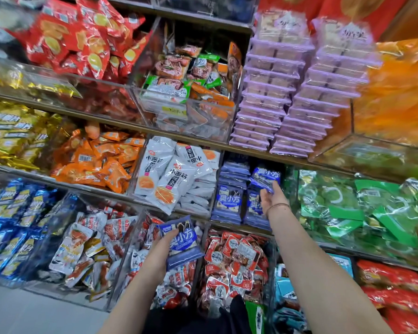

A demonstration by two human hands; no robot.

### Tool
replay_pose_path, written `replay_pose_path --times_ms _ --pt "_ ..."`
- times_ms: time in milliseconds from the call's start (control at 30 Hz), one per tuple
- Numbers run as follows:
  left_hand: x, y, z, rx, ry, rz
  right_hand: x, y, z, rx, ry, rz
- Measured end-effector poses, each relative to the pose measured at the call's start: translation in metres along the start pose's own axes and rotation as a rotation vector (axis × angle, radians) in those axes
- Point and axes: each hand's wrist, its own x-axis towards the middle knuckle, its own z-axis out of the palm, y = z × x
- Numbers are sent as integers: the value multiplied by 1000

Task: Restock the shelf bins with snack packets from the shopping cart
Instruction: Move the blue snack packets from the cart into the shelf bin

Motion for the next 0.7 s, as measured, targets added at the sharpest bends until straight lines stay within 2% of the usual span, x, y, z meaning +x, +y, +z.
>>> replay_pose_path --times_ms 200,533,633,700 --pt "3 -2 3 -15 1 -18 0 10 -9 310 -87 51" --pt "3 -3 9 11 31 -26 10 -19 6 232 -219 34" --pt "-2 -3 16 50 31 -20 2 -19 -4 99 -264 44" --pt "-8 -5 24 85 11 -18 -9 -8 -20 -199 -330 22"
